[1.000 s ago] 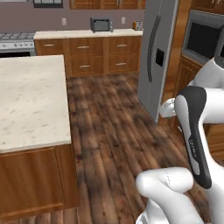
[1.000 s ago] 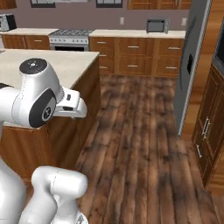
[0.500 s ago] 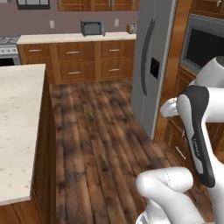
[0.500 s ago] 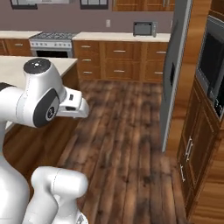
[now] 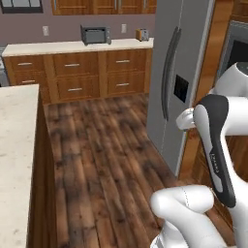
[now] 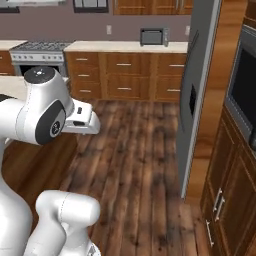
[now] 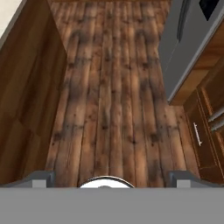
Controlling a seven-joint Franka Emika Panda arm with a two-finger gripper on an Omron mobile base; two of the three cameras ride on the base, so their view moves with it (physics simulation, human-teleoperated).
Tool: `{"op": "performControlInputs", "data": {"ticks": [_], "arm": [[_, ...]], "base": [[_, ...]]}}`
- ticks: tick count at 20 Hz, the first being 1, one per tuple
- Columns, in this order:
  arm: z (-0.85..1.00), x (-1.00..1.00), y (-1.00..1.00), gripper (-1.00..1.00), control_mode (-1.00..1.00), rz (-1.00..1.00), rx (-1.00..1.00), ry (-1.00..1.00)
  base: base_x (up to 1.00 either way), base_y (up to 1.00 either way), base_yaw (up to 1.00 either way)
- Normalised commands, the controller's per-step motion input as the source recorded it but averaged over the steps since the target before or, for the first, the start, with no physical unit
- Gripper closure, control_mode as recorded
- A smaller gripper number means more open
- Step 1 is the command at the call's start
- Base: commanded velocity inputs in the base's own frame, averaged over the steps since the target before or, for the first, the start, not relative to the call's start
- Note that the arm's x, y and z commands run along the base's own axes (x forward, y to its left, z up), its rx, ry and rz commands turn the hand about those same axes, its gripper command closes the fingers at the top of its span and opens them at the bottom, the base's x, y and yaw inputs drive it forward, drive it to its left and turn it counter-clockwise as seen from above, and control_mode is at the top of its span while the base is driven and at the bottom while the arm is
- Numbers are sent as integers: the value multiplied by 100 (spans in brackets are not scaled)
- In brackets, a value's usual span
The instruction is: There is a tray on the dining counter. Grab the cup, mug, and pitcher and place them on the tray. The pitcher may be placed next to the tray if it cannot fit the tray.
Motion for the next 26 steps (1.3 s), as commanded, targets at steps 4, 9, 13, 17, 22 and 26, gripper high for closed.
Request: {"op": "performControlInputs", "data": {"ticks": [4, 9, 13, 17, 22, 26], "arm": [[0, 0, 0, -100, 100, 0, 0, 0], [0, 0, 0, -100, 100, 0, 0, 0], [0, 0, 0, -100, 100, 0, 0, 0], [0, 0, 0, -100, 100, 0, 0, 0], [0, 0, 0, -100, 100, 0, 0, 0], [0, 0, 0, -100, 100, 0, 0, 0]], "base": [[100, 0, -5], [100, -1, -1], [100, -1, 0], [100, 0, 0], [100, 0, 0], [100, 0, 0]]}}
